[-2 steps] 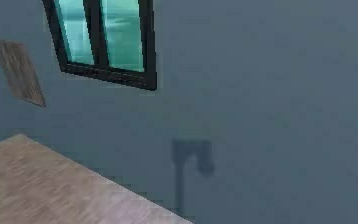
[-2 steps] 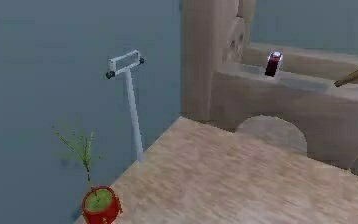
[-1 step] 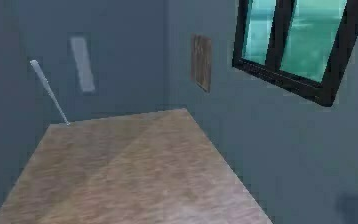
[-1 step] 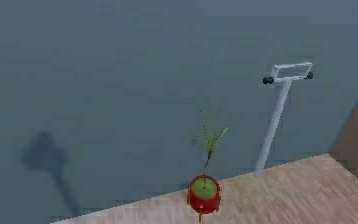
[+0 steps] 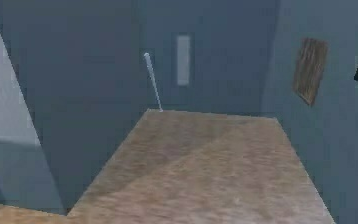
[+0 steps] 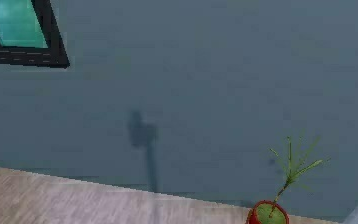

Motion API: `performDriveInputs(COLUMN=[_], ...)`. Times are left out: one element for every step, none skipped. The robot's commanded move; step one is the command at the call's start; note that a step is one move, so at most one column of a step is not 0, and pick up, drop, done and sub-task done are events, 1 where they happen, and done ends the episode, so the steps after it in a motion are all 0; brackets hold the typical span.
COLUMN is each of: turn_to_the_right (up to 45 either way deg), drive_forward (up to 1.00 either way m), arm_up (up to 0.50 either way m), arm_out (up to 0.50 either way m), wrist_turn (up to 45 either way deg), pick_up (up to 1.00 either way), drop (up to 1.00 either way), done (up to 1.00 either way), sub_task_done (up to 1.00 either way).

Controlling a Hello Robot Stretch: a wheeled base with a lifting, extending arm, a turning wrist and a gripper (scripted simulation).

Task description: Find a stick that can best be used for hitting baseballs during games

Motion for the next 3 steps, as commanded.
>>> performDriveInputs(turn_to_the_right=[0.0, 0.0, -6.0], drive_forward=[1.00, 1.00, 0.00], arm_up=[0.00, 0.00, 0.00], arm_out=[0.00, 0.00, 0.00], wrist_turn=[0.0, 0.0, 0.0], pick_up=[0.00, 0.00, 0.00], drop=[0.00, 0.00, 0.00], done=[0.00, 0.00, 0.00], sub_task_done=[0.00, 0.00, 0.00])
